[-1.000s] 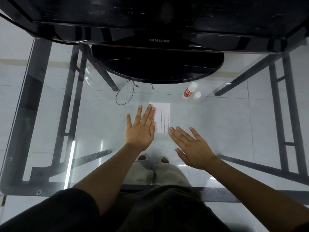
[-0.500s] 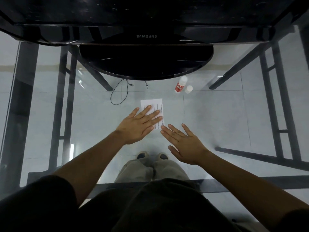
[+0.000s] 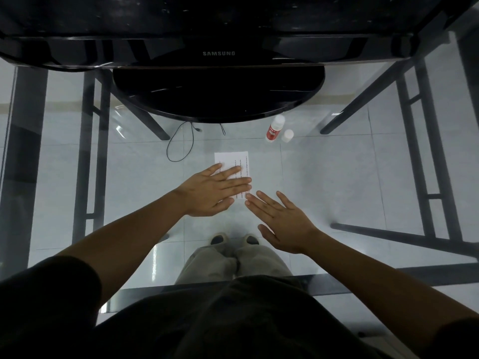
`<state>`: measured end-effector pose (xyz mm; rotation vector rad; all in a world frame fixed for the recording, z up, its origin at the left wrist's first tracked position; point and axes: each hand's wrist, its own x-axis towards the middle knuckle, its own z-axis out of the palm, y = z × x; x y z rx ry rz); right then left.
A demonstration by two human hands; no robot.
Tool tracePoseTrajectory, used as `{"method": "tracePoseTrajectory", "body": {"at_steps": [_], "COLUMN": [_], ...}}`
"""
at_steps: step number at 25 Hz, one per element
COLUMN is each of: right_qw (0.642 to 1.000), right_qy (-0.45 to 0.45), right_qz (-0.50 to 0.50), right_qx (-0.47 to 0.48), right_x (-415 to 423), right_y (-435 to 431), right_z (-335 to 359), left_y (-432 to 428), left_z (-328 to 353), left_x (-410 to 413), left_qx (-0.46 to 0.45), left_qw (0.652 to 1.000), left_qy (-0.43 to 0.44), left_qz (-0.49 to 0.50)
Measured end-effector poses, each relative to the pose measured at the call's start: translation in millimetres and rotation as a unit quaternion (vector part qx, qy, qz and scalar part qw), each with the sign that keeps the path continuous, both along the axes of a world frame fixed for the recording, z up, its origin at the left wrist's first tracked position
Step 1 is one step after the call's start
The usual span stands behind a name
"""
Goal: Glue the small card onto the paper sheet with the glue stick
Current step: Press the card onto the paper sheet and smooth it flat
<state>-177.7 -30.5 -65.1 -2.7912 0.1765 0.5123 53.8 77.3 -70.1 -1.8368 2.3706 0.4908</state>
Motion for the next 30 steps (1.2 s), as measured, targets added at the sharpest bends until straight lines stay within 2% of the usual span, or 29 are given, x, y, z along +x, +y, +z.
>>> {"method": "tracePoseTrajectory", "body": {"at_steps": [7, 12, 17, 22, 26, 30], "right_qw": [1.0, 0.998, 0.998, 0.995, 0.994, 0.995], "right_qy": [-0.027, -0.044, -0.058, -0.092, -0.103, -0.097], "right_qz": [0.004, 0.048, 0.025, -0.004, -0.024, -0.028], "right_qx": [0.009, -0.005, 0.005, -0.027, -0.008, 0.007], "right_x": [2.1, 1.8, 0.8, 6.1, 6.9, 7.4], "right_y": [-2.8, -11.8, -7.7, -1.5, 4.9, 7.1], "right_z": [0.3, -2.3, -4.7, 0.4, 2.2, 4.4], "left_y": [-3.2, -4.6, -4.5, -5.5, -15.4, -39.0], "left_z": [0.6, 1.6, 0.8, 2.1, 6.5, 9.1], "left_x": [0.5, 4.8, 2.4, 3.0, 8.3, 24.8], "left_qx": [0.013, 0.011, 0.021, 0.01, 0.003, 0.008], "left_qw": [1.0, 0.999, 0.999, 0.999, 0.998, 1.0], "left_qy": [0.012, 0.018, 0.017, 0.006, 0.002, -0.007], "left_qz": [-0.023, -0.037, -0.029, -0.033, -0.056, -0.014]}}
